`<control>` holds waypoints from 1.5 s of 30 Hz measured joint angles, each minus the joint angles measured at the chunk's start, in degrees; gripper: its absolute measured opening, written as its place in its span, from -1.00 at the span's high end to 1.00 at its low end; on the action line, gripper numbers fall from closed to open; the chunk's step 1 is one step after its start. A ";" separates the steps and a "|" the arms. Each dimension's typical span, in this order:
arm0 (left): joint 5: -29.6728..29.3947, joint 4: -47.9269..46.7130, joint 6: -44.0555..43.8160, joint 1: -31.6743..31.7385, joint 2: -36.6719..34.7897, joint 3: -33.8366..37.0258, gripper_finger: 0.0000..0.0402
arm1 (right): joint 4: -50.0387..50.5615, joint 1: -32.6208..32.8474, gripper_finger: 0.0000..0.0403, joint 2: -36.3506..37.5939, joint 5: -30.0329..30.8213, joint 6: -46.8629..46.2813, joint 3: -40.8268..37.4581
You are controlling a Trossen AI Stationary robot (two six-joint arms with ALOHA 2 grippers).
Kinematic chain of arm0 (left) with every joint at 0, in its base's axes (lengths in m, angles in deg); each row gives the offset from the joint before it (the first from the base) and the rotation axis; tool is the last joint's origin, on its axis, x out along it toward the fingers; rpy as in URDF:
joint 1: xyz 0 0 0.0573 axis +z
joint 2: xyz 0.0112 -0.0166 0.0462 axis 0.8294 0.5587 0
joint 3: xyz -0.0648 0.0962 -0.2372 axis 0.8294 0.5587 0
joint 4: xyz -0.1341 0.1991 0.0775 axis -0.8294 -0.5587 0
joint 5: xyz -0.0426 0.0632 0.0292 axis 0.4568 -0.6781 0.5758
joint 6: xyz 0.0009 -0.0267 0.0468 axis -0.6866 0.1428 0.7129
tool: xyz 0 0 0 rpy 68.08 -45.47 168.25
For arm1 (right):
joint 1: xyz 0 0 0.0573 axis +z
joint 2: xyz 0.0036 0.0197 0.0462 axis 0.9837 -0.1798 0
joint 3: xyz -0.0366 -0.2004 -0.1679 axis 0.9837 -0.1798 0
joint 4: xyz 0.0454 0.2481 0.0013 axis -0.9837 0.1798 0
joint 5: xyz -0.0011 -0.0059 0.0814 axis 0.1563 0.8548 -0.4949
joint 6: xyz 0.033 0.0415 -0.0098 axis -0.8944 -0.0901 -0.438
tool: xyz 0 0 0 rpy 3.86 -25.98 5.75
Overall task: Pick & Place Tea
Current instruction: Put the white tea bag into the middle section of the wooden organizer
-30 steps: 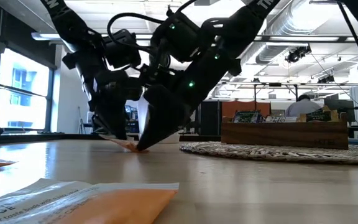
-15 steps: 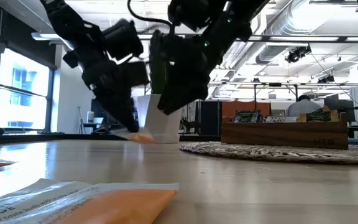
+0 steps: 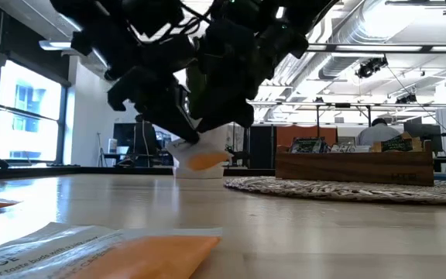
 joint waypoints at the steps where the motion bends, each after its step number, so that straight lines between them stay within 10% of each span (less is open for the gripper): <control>1: -0.21 -0.39 0.19 -0.47 0.00 -0.49 1.00 | 0.11 0.04 0.18 0.00 0.14 0.37 0.03; 17: -3.98 -6.28 0.23 -2.84 0.01 -5.07 1.00 | 5.23 0.03 0.21 0.04 2.07 5.76 0.10; 28: -4.15 -6.25 -0.40 -2.77 0.01 -5.11 1.00 | 5.20 -0.01 0.90 0.04 2.07 5.69 0.10; 33: -4.51 -6.24 -0.39 -2.74 0.01 -5.11 0.98 | 5.20 0.03 0.92 0.04 2.93 5.25 0.10; 45: -9.31 -7.53 -3.91 -2.71 0.01 -5.11 0.38 | 7.97 0.14 0.98 0.47 4.31 2.40 0.10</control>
